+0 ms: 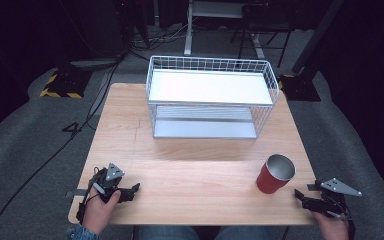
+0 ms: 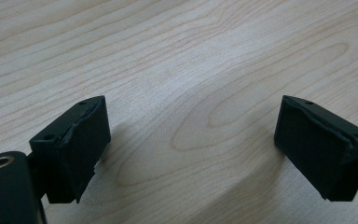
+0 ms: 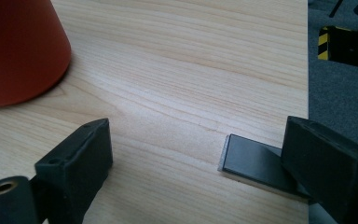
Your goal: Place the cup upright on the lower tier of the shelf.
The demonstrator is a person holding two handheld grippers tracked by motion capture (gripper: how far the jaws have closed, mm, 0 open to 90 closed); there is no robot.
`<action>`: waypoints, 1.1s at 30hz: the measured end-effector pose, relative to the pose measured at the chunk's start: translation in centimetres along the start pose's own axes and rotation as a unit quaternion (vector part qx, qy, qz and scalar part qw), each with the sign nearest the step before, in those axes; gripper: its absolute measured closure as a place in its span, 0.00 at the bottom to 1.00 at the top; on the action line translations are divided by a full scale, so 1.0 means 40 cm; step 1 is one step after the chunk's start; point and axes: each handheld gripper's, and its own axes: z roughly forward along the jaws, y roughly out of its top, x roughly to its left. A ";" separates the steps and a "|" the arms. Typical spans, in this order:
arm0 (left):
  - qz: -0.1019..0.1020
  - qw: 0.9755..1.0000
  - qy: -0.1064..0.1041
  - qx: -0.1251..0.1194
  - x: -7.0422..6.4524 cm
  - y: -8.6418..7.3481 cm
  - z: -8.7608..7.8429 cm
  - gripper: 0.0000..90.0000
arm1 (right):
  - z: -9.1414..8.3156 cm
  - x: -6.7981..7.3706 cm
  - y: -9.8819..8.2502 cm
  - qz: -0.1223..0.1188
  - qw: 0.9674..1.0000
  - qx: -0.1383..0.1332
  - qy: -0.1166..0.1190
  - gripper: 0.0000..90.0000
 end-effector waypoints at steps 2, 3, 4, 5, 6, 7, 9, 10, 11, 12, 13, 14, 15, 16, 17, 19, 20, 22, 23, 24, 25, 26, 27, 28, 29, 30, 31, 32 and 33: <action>0.000 1.000 0.000 0.000 0.000 0.000 0.000 0.12 | -0.002 0.000 0.000 0.004 1.000 0.000 0.001 0.11; -0.001 1.000 0.000 0.000 0.000 0.000 0.000 0.12 | -0.005 0.000 0.001 0.007 1.000 -0.004 0.004 0.16; 0.000 1.000 -0.001 0.001 0.000 0.001 0.001 0.12 | -0.010 0.000 0.002 0.010 1.000 -0.009 0.008 0.17; 0.001 1.000 -0.001 0.002 0.000 0.002 0.003 0.11 | -0.014 0.001 0.003 0.013 1.000 -0.014 0.008 0.17; 0.003 1.000 -0.001 0.005 0.001 0.003 0.004 0.09 | -0.021 0.002 0.006 0.014 1.000 -0.018 0.004 0.17; 0.000 1.000 0.000 0.006 0.000 0.005 0.006 0.07 | -0.025 0.004 0.007 0.014 1.000 -0.020 0.001 0.17; -0.003 1.000 0.000 0.010 -0.001 0.008 0.011 0.03 | -0.035 0.006 0.012 0.018 0.999 -0.028 0.003 0.17; 0.001 1.000 0.000 0.013 0.000 0.010 0.013 0.01 | -0.042 0.009 0.015 0.020 0.999 -0.031 0.002 0.17; 0.001 1.000 0.002 0.015 -0.001 0.011 0.014 0.00 | -0.048 0.012 0.018 0.020 0.999 -0.035 0.000 0.17; -0.002 1.000 0.001 0.015 -0.002 0.011 0.014 0.00 | -0.061 0.018 0.025 0.019 0.999 -0.042 -0.004 0.17; -0.002 1.000 0.003 0.014 -0.002 0.012 0.015 0.00 | -0.067 0.022 0.028 0.021 0.999 -0.046 -0.004 0.17; -0.003 1.000 0.003 0.014 -0.002 0.012 0.015 0.00 | -0.073 0.026 0.031 0.022 0.998 -0.051 -0.005 0.17; -0.003 1.000 0.003 0.014 -0.002 0.012 0.015 0.00 | -0.078 0.030 0.035 0.021 0.998 -0.054 -0.007 0.17; -0.002 1.000 0.002 0.014 -0.002 0.012 0.015 0.00 | -0.078 0.030 0.035 0.021 0.998 -0.054 -0.007 0.17; -0.003 1.000 0.002 0.014 -0.002 0.012 0.015 0.00 | -0.082 0.036 0.039 0.021 0.998 -0.058 -0.008 0.16; -0.003 1.000 0.003 0.014 -0.002 0.012 0.015 0.00 | -0.089 0.053 0.048 0.020 0.998 -0.065 -0.001 0.16; -0.002 1.000 0.004 0.013 -0.001 0.012 0.016 0.00 | -0.091 0.059 0.052 0.022 0.997 -0.067 0.003 0.16; -0.004 1.000 0.003 0.013 -0.002 0.013 0.017 0.00 | -0.092 0.066 0.055 0.023 0.997 -0.071 0.006 0.15; -0.002 1.000 0.003 0.012 0.000 0.015 0.018 0.00 | -0.095 0.082 0.063 0.022 0.997 -0.077 0.012 0.14; -0.002 1.000 0.003 0.012 0.000 0.015 0.018 0.00 | -0.095 0.082 0.063 0.022 0.997 -0.077 0.012 0.14; -0.004 1.000 0.001 0.015 0.000 0.017 0.019 0.00 | -0.098 0.100 0.072 0.015 0.996 -0.082 0.015 0.13; -0.004 1.000 0.001 0.015 0.000 0.017 0.019 0.00 | -0.098 0.100 0.072 0.015 0.996 -0.082 0.015 0.13; -0.005 1.000 0.002 0.013 -0.001 0.018 0.021 0.00 | -0.099 0.110 0.077 0.011 0.996 -0.085 0.016 0.13; -0.005 1.000 0.004 0.012 -0.001 0.019 0.022 0.00 | -0.102 0.121 0.083 0.004 0.996 -0.087 0.017 0.13; -0.003 1.000 0.004 0.013 -0.001 0.020 0.023 0.00 | -0.104 0.127 0.086 0.001 0.996 -0.089 0.017 0.12; -0.003 1.000 0.005 0.014 -0.001 0.021 0.023 0.00 | -0.106 0.140 0.093 -0.002 0.995 -0.093 0.016 0.07; -0.003 1.000 0.004 0.014 -0.001 0.022 0.024 0.00 | -0.106 0.140 0.093 -0.002 0.995 -0.093 0.016 0.07; -0.004 1.000 0.003 0.013 -0.002 0.022 0.025 0.00 | -0.107 0.152 0.097 0.000 0.995 -0.094 0.013 0.02; -0.004 1.000 0.002 0.013 -0.002 0.022 0.025 0.00 | -0.107 0.152 0.097 0.000 0.995 -0.094 0.013 0.02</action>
